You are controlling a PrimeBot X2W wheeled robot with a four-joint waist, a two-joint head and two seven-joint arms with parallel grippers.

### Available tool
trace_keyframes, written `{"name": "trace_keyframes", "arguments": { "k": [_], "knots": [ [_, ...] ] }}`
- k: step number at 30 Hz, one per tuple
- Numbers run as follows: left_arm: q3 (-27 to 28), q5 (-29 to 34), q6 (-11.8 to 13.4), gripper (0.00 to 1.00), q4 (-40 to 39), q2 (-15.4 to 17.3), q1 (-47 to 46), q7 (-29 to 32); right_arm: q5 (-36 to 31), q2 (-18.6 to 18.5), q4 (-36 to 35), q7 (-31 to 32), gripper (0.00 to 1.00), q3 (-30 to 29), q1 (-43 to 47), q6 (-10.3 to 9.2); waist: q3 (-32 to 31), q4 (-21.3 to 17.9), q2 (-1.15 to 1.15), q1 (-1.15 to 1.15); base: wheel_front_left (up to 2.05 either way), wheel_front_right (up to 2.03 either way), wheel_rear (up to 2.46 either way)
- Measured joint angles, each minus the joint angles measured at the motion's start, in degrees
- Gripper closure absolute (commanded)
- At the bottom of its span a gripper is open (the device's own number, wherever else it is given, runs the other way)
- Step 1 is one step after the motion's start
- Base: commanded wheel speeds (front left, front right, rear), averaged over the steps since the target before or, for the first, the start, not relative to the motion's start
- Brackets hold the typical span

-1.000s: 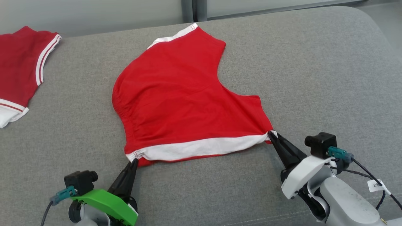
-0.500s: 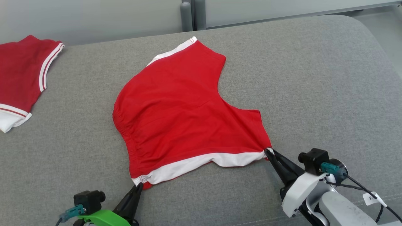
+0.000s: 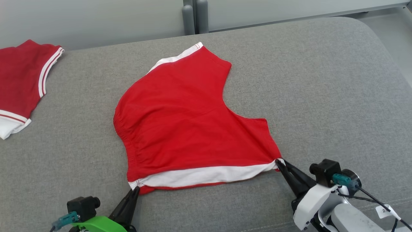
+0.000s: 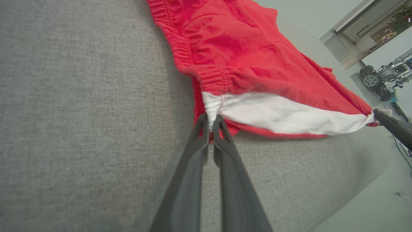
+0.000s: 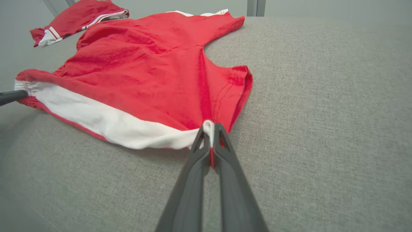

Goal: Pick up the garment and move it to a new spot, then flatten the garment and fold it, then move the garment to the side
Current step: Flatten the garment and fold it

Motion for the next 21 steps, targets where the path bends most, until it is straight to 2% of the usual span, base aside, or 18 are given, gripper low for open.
{"name": "trace_keyframes", "arguments": {
  "k": [6,8,9,10,11,12,13,14,21],
  "knots": [
    [-0.44,0.02,-0.05,1.00,0.91,-0.24,1.53,-0.01,-0.46,0.14,0.18,0.00,1.00,0.88,1.45,0.00,-0.39,-0.08,0.00,0.00,0.00,0.00,0.00],
    [-0.68,0.32,-0.05,1.00,1.18,-0.25,1.59,-0.01,-0.75,0.18,0.33,0.00,0.89,0.91,1.47,0.00,-0.54,-0.11,0.00,0.00,0.00,0.00,0.00],
    [-0.70,0.32,-0.05,1.00,1.32,-0.29,1.59,-0.01,-0.75,0.21,0.43,0.00,0.60,0.80,1.47,0.00,-0.63,-0.13,0.00,0.00,0.00,0.00,0.00],
    [-0.70,0.33,-0.05,0.80,1.48,-0.33,1.59,-0.01,-0.78,0.22,0.59,0.00,0.50,0.67,1.47,0.00,-0.72,-0.16,0.00,0.00,0.00,0.00,0.00],
    [-0.70,0.38,-0.05,0.56,1.66,-0.41,1.59,-0.01,-0.82,0.23,0.75,0.00,0.00,0.55,1.47,0.00,-0.82,-0.19,0.00,0.00,0.00,0.00,0.00],
    [-0.70,0.47,-0.05,0.27,1.94,-0.51,1.59,-0.01,-0.86,0.24,0.87,0.00,0.00,0.44,1.48,0.00,-0.93,-0.21,0.00,0.00,0.00,0.00,0.00],
    [-0.71,0.69,-0.05,0.04,2.19,-0.56,1.59,-0.01,-1.01,0.25,0.97,0.00,0.00,0.34,1.50,0.00,-1.03,-0.24,0.00,0.00,0.00,0.00,0.00],
    [-0.74,0.91,-0.04,0.00,2.42,-0.57,1.59,-0.01,-1.19,0.30,1.03,0.00,0.00,0.27,1.52,0.00,-1.14,-0.28,0.00,0.00,0.00,0.00,0.00],
    [-0.85,1.51,0.11,0.00,2.89,-0.24,2.77,-0.01,-1.65,0.45,1.48,0.00,0.00,-0.38,3.35,0.00,-1.87,-0.52,0.00,0.00,0.00,0.00,0.00]
  ]
}}
